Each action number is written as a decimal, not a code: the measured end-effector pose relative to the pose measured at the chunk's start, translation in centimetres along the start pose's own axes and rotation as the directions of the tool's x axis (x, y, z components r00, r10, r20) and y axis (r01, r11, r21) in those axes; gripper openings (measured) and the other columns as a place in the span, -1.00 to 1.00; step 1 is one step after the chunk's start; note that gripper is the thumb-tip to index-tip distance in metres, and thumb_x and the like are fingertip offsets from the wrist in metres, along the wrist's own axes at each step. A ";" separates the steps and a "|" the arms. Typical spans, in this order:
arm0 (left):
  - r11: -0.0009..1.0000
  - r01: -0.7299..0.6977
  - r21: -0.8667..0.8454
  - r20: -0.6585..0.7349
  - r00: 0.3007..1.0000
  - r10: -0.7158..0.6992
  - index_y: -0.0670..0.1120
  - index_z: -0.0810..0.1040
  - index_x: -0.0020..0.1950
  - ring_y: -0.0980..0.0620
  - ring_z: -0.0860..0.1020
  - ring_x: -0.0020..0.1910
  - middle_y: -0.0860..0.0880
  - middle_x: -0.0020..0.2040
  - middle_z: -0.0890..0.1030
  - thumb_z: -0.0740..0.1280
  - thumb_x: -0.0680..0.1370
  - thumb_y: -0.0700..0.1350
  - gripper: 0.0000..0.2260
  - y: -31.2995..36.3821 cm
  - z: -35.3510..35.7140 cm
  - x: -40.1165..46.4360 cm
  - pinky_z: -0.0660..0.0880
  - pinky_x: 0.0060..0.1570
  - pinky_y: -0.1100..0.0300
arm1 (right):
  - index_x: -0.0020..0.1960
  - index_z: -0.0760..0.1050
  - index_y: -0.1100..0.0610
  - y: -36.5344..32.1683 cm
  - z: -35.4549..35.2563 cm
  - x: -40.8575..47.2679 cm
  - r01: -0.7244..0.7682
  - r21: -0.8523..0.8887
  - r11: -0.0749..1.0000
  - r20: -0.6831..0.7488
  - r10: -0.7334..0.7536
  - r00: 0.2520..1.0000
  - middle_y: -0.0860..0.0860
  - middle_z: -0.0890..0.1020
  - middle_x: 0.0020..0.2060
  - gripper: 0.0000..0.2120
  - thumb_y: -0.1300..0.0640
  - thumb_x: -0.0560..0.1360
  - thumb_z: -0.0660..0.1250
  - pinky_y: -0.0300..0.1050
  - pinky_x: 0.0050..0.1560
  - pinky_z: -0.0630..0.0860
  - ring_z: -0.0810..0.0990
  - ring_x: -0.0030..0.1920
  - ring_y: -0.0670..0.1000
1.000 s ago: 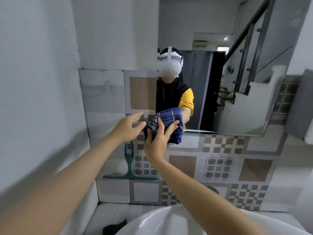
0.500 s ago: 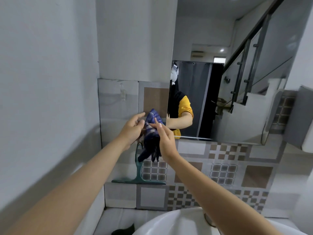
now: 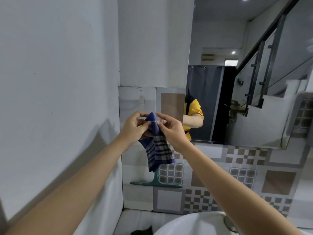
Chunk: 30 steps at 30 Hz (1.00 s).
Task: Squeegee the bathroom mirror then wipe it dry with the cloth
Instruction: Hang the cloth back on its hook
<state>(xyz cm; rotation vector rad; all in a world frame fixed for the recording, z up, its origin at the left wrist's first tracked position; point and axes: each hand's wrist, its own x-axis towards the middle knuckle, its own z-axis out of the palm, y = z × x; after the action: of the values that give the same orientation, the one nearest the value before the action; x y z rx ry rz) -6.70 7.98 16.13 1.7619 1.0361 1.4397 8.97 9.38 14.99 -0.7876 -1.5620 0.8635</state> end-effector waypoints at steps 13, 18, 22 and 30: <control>0.905 -0.107 0.411 -0.325 0.911 0.255 -0.07 0.52 -0.24 0.00 0.56 -0.20 -0.04 -0.20 0.59 0.44 0.41 -0.16 -0.89 0.6 -2.0 1.1 0.49 -0.18 0.24 | -0.06 0.54 0.15 -2.3 0.4 2.3 0.285 -0.458 0.842 0.046 -0.298 0.953 -0.04 0.63 -0.20 -0.91 0.17 0.48 0.41 -0.34 -0.19 0.51 0.56 -0.22 -0.16; 0.812 -0.148 0.565 -0.298 0.881 0.368 -0.11 0.50 -0.15 0.02 0.54 -0.17 0.00 -0.18 0.59 0.38 0.46 -0.16 -0.93 1.2 -2.8 2.3 0.49 -0.15 0.15 | -0.10 0.60 0.14 -3.9 -0.5 4.9 0.457 -0.600 0.657 0.180 -0.446 0.877 0.02 0.63 -0.22 -0.96 0.25 0.48 0.38 -0.03 -0.17 0.58 0.58 -0.22 0.02; 0.614 -0.289 0.734 -0.132 0.827 0.547 -0.16 0.54 -0.08 -0.08 0.54 -0.19 -0.10 -0.14 0.58 0.29 0.49 -0.30 -0.91 1.7 -3.4 3.8 0.50 -0.21 0.04 | 0.01 0.64 0.17 -4.7 -0.8 7.8 0.548 -0.739 0.391 0.315 -0.519 0.795 0.14 0.56 -0.16 -0.83 0.27 0.53 0.29 0.09 -0.28 0.54 0.55 -0.21 0.16; 0.423 -0.237 0.875 -0.034 0.841 0.540 -0.25 0.58 0.07 -0.17 0.49 -0.21 -0.20 -0.12 0.47 0.21 0.52 -0.36 -0.79 4.6 -5.1 10.5 0.51 -0.18 -0.09 | 0.22 0.53 0.26 -7.1 0.6 13.5 0.492 -0.766 0.414 0.292 -0.458 0.839 0.18 0.44 -0.02 -0.74 0.19 0.59 0.24 0.04 -0.06 0.52 0.50 -0.11 0.18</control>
<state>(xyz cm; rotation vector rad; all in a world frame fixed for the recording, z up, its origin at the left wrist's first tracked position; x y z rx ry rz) -9.85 14.75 26.17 2.6894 1.8216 1.6666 6.13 17.20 27.75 -0.8710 -2.0944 -0.3787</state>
